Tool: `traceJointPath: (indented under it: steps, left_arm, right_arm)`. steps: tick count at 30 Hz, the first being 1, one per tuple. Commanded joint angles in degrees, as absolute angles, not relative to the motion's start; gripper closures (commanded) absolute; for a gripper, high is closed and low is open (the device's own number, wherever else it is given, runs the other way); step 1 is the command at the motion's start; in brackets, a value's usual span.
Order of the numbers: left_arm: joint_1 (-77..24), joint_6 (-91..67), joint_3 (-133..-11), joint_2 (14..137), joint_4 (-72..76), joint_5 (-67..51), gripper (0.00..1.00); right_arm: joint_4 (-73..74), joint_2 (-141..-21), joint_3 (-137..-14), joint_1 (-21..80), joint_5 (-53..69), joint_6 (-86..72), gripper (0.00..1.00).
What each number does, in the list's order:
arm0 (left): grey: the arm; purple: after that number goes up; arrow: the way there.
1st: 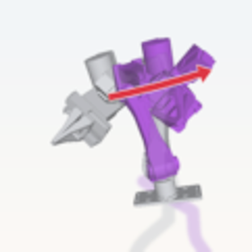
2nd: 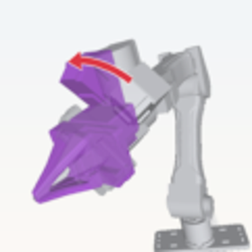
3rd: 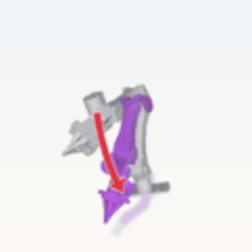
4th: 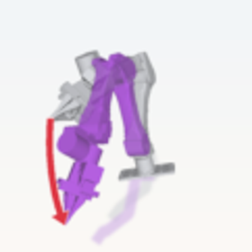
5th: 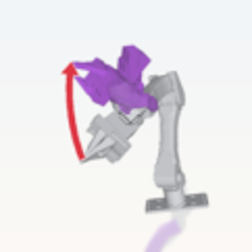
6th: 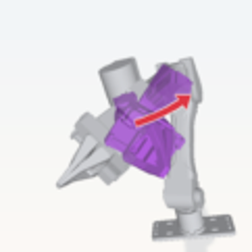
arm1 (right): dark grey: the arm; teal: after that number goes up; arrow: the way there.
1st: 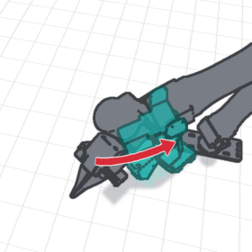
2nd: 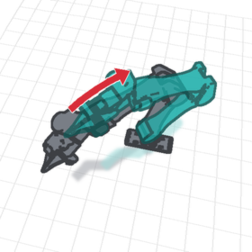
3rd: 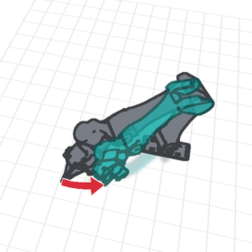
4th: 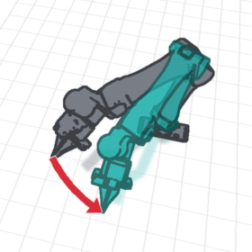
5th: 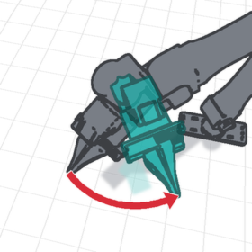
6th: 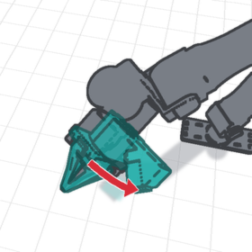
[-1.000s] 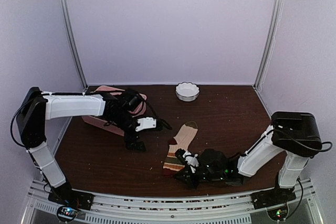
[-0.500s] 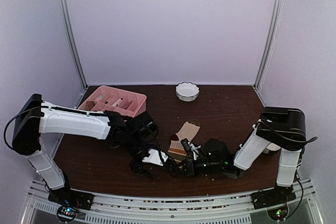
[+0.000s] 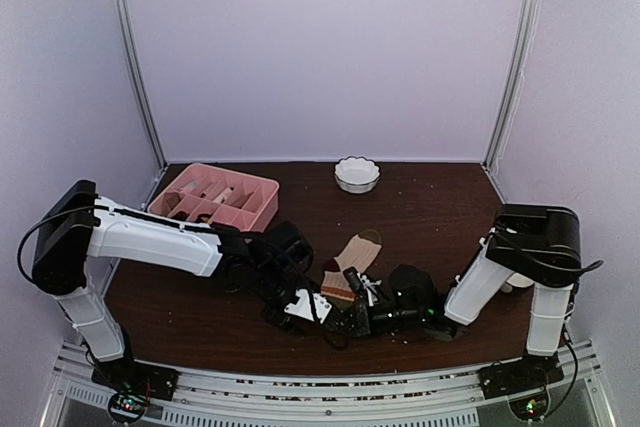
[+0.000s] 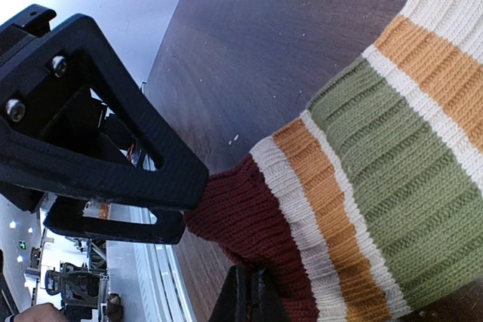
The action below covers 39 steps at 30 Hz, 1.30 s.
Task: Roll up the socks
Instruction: Roll the sock at the center of the board.
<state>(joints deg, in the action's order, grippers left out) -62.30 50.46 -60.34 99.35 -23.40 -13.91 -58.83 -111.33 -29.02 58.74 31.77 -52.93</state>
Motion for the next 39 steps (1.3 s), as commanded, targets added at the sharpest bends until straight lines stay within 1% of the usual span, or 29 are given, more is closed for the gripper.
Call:
traceJointPath:
  steps: [1, 5, 8, 13, 16, 21, 30, 39]
  left_arm:
    - [-62.96, 52.88, -61.72, 101.73, -21.55, -12.61, 0.38]
    - [-63.19, 53.55, -61.42, 103.4, -21.82, -11.41, 0.46]
    - [-63.28, 53.15, -60.65, 103.55, -20.24, -10.42, 0.49]
    - [-63.28, 52.59, -60.61, 103.44, -18.55, -9.83, 0.59]
    - [-63.46, 52.56, -60.84, 103.82, -18.62, -10.06, 0.61]
    - [-64.02, 52.95, -60.34, 104.13, -18.73, -9.76, 0.61]
    - [-65.68, 53.45, -56.75, 99.76, -14.68, -7.67, 0.5]
    - [-66.71, 55.32, -52.22, 97.24, -8.23, -4.2, 0.51]
  right_arm:
    - [-57.05, -110.95, -29.43, 58.5, 33.05, -53.34, 1.0]
    - [-56.86, -110.03, -29.36, 58.45, 33.22, -53.46, 1.0]
    - [-56.72, -109.66, -29.41, 58.2, 33.29, -53.35, 1.0]
    - [-57.32, -109.84, -29.48, 58.14, 33.74, -53.92, 1.0]
    - [-58.64, -109.95, -29.12, 57.95, 33.82, -54.74, 1.0]
    - [-60.27, -109.96, -28.76, 57.65, 34.09, -55.79, 1.0]
    - [-59.14, -109.78, -29.05, 57.32, 35.13, -55.52, 1.0]
    - [-60.03, -110.51, -28.98, 57.17, 35.71, -56.33, 1.0]
